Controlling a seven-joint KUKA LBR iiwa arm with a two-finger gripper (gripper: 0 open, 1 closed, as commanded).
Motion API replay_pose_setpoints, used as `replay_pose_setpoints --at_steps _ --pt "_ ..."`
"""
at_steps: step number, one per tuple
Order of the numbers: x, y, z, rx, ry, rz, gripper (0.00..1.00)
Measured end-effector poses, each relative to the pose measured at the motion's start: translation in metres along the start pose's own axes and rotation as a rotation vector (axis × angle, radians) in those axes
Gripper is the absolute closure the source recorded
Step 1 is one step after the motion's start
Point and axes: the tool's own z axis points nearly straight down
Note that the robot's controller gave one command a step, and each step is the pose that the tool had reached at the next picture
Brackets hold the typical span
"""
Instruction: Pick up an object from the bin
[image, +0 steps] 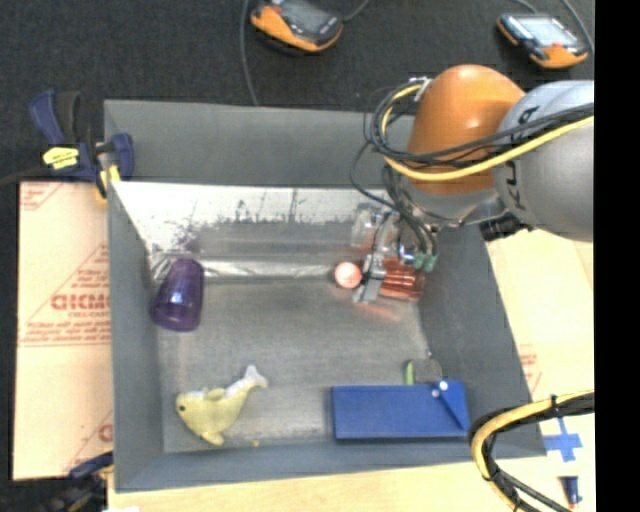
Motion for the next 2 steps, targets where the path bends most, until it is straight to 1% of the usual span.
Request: replay_pose_setpoints --at_steps 1,2 --pt "-0.019 -0.064 0.037 0.002 -0.007 -0.080 0.00" --pt "-0.026 -0.099 0.098 -0.003 -0.014 -0.075 0.00"
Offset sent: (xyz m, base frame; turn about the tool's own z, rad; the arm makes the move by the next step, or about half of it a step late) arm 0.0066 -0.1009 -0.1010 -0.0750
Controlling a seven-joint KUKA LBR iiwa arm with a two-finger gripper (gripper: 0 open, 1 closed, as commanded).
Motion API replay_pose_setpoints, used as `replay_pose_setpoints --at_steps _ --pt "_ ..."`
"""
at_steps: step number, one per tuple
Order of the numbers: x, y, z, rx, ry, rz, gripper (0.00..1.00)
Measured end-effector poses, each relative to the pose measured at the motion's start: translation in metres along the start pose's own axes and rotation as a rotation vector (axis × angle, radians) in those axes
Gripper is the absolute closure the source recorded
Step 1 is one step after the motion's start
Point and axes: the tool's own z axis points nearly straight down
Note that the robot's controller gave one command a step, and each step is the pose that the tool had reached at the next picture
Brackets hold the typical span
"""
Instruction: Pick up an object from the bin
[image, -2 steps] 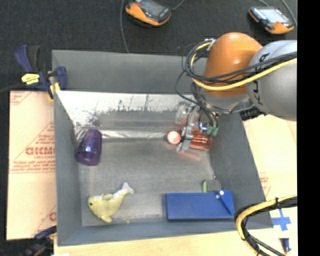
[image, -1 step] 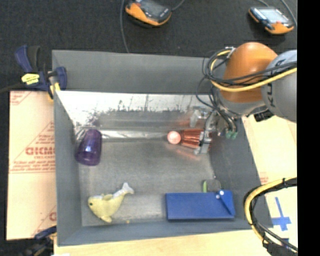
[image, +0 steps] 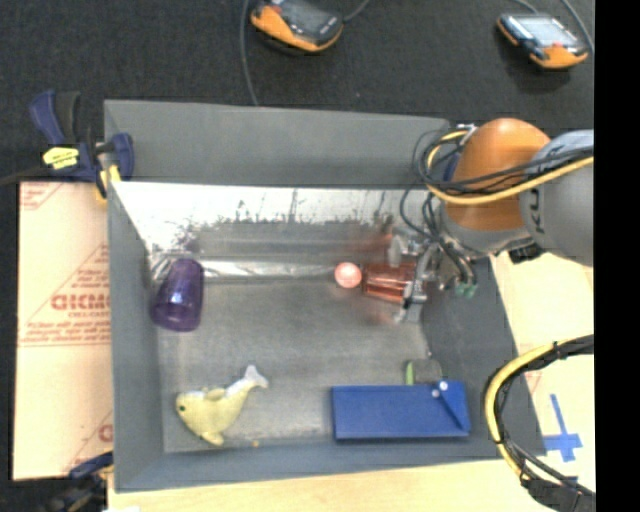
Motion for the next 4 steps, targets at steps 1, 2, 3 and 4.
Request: replay_pose_setpoints --at_steps 1,2,3,4 --pt "-0.001 0.008 0.007 0.002 -0.003 0.165 0.00" --pt "0.022 -0.023 0.034 0.000 -0.002 0.210 1.00" --pt "0.022 -0.023 0.034 0.000 -0.002 0.210 1.00" --pt "0.021 -0.020 0.011 0.000 0.010 0.202 1.00"
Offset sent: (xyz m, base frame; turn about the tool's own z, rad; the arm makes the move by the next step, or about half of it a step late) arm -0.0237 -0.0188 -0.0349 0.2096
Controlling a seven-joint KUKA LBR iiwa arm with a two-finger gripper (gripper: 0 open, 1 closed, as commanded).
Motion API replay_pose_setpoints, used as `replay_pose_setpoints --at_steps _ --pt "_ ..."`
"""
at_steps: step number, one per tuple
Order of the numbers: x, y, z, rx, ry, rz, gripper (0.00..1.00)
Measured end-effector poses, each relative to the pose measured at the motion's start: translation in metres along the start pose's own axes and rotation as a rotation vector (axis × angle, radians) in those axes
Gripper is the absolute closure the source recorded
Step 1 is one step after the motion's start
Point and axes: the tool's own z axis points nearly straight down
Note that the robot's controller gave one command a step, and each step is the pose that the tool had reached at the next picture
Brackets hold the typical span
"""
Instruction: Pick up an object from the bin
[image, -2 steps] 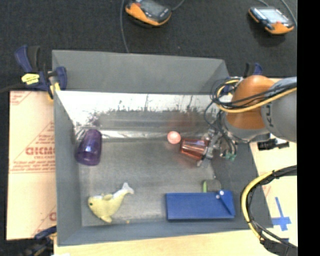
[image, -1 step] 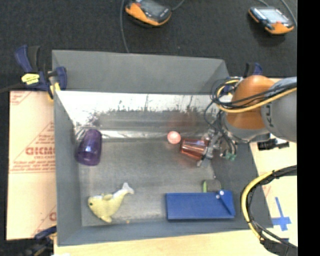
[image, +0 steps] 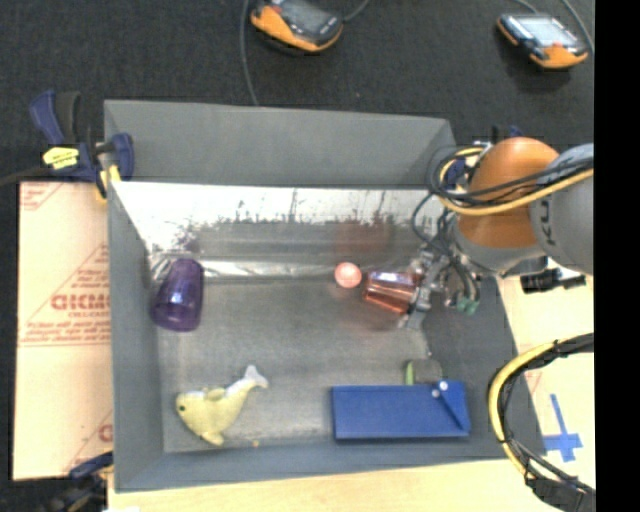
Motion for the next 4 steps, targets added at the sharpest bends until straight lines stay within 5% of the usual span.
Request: replay_pose_setpoints --at_steps 1,2,3,4 --pt "0.000 -0.005 -0.031 0.000 -0.015 -0.074 1.00" --pt "-0.018 0.010 0.003 0.002 -0.017 -0.339 1.00" --pt "-0.031 0.000 0.020 0.002 -0.020 -0.338 1.00" --pt "-0.023 0.022 -0.047 0.002 -0.014 -0.419 1.00"
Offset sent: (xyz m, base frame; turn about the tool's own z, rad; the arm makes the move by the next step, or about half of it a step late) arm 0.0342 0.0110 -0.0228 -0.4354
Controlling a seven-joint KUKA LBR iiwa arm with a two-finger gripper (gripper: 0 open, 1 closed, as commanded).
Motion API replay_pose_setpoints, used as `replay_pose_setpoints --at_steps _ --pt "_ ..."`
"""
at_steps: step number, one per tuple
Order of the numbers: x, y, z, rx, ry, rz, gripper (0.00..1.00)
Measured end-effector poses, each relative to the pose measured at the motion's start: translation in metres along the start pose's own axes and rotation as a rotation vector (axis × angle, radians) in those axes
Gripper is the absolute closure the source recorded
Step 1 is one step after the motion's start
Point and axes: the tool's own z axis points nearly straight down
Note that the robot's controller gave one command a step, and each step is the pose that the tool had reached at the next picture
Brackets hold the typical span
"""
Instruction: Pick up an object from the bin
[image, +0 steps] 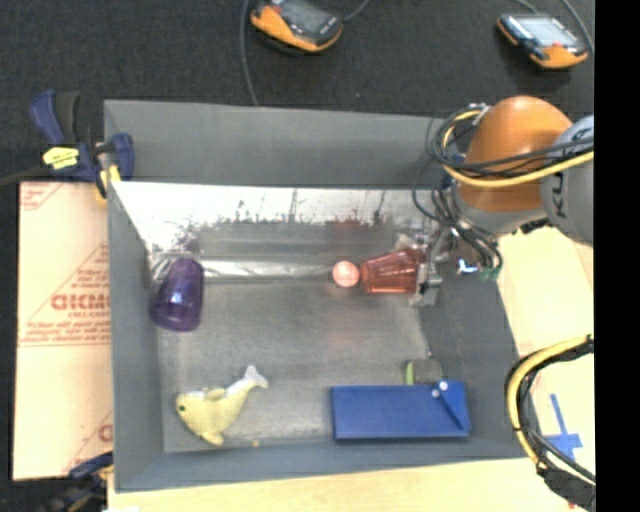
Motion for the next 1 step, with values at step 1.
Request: replay_pose_setpoints --at_steps 1 --pt "-0.0063 -0.0002 -0.0273 0.003 -0.013 -0.068 1.00"
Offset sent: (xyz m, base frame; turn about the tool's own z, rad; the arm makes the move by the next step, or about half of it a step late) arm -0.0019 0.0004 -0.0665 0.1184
